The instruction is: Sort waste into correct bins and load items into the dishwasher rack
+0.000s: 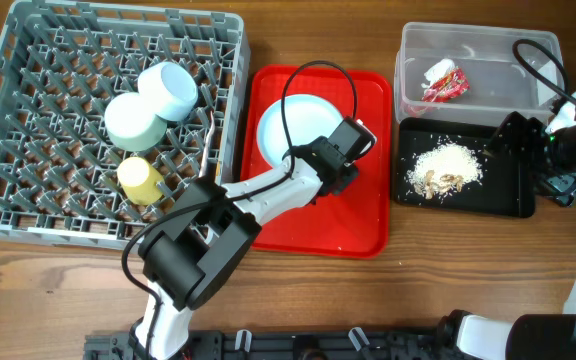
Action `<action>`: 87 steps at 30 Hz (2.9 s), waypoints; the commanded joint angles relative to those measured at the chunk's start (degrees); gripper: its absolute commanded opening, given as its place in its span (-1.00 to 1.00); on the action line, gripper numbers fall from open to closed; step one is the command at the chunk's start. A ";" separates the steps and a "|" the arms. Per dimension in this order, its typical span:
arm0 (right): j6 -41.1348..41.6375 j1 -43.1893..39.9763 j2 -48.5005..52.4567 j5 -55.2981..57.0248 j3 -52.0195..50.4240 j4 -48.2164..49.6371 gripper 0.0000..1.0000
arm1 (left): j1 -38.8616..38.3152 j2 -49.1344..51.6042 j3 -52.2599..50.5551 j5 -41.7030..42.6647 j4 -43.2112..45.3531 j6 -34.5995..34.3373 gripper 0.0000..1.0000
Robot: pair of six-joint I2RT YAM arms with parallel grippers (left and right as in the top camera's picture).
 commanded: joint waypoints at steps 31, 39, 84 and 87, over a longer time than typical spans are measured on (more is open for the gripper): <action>-0.98 -0.07 -1.36 -0.31 0.59 -0.17 0.99 | 18.40 -33.59 1.99 21.90 -5.22 -17.77 -0.92; -0.98 -0.07 -1.36 -0.31 0.59 -0.15 0.99 | 34.80 -30.91 1.99 49.11 -5.22 -28.30 -0.92; -3.39 21.11 1.92 -1.75 -1.01 13.33 1.00 | 45.70 -33.97 1.40 14.01 -48.94 -25.42 1.00; -3.34 21.11 -0.59 -1.68 -4.63 14.47 0.99 | 44.76 -36.04 -1.51 14.12 -49.57 -22.60 1.00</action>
